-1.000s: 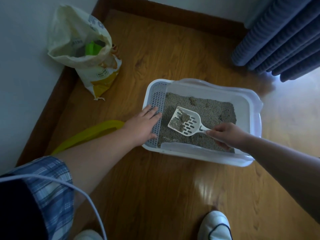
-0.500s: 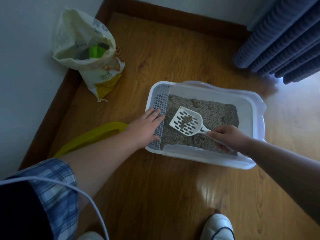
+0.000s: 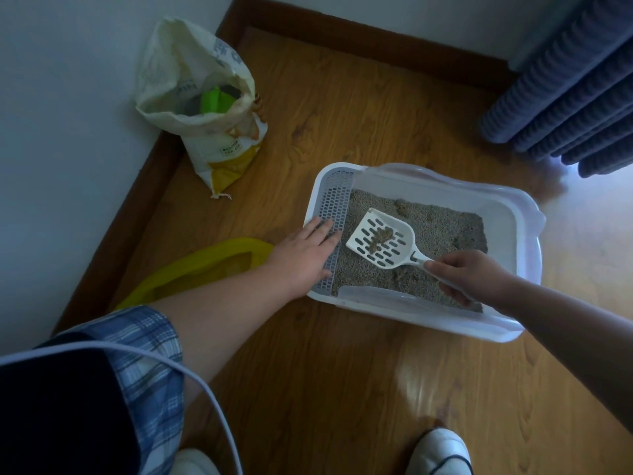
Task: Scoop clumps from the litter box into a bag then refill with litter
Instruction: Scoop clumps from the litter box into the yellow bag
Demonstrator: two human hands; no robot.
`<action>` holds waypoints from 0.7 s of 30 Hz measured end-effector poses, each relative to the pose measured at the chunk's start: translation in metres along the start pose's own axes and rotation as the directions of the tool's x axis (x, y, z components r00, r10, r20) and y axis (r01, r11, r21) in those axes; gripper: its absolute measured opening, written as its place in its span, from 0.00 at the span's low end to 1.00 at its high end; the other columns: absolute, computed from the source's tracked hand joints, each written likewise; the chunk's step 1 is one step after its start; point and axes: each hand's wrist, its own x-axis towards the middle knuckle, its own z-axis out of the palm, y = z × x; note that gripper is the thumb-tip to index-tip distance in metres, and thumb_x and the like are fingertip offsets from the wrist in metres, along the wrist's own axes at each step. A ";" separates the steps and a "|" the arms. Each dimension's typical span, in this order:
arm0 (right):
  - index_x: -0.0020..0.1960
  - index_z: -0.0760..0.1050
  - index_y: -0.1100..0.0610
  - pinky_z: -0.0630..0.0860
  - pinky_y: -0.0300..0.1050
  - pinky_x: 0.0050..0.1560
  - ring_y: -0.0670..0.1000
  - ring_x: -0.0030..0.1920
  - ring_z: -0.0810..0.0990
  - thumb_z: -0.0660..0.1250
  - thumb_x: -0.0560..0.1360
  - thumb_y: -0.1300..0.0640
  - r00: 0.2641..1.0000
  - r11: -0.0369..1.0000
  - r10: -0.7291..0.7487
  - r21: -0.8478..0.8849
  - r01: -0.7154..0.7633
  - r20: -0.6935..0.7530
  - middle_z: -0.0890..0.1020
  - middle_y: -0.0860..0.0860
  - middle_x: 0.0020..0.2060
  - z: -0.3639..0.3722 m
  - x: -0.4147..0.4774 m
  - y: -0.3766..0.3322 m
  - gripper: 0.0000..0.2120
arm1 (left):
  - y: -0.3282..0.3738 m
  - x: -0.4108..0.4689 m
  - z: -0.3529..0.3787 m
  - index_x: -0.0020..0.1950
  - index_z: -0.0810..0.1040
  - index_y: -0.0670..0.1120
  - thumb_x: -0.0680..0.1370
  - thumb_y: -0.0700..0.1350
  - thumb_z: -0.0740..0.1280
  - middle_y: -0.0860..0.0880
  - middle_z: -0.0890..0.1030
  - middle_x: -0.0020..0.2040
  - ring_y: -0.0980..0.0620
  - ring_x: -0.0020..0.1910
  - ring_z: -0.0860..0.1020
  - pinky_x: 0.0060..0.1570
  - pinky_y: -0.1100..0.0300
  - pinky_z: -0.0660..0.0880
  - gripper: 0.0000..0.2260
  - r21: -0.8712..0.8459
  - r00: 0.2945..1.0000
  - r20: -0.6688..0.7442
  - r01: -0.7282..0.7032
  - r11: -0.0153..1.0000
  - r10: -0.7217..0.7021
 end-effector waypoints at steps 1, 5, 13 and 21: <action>0.39 0.76 0.64 0.71 0.44 0.30 0.52 0.26 0.72 0.67 0.78 0.43 1.000 1.000 -0.010 -0.016 0.011 0.005 0.77 0.55 0.27 0.001 -0.001 -0.003 0.23 | 0.000 -0.002 0.000 0.82 0.48 0.48 0.82 0.54 0.62 0.46 0.43 0.82 0.46 0.80 0.41 0.78 0.45 0.51 0.34 0.003 1.000 -0.012 -0.006 1.000 0.006; 0.37 0.76 0.62 0.73 0.45 0.31 0.52 0.25 0.73 0.66 0.79 0.44 0.997 0.997 -0.077 -0.008 0.077 0.009 0.77 0.55 0.26 0.008 -0.002 -0.028 0.23 | -0.010 -0.013 -0.001 0.81 0.54 0.50 0.82 0.53 0.63 0.47 0.50 0.82 0.46 0.80 0.46 0.76 0.46 0.54 0.30 -0.001 0.997 -0.041 -0.063 0.998 0.063; 0.37 0.76 0.60 0.73 0.40 0.30 0.48 0.24 0.75 0.64 0.80 0.42 0.986 0.980 -0.149 -0.125 0.157 0.071 0.78 0.53 0.25 0.046 0.005 -0.092 0.23 | -0.073 -0.081 -0.010 0.81 0.54 0.50 0.82 0.53 0.60 0.48 0.53 0.81 0.46 0.80 0.51 0.76 0.46 0.59 0.29 0.085 0.996 -0.007 0.091 0.992 -0.091; 0.42 0.77 0.53 0.78 0.46 0.35 0.47 0.31 0.81 0.64 0.79 0.44 0.950 0.826 -0.263 -0.470 0.311 0.167 0.82 0.49 0.33 0.125 0.022 -0.161 0.14 | -0.147 -0.187 0.009 0.80 0.55 0.48 0.81 0.51 0.60 0.46 0.57 0.80 0.44 0.79 0.54 0.76 0.47 0.59 0.29 0.085 0.952 0.034 0.300 0.950 -0.303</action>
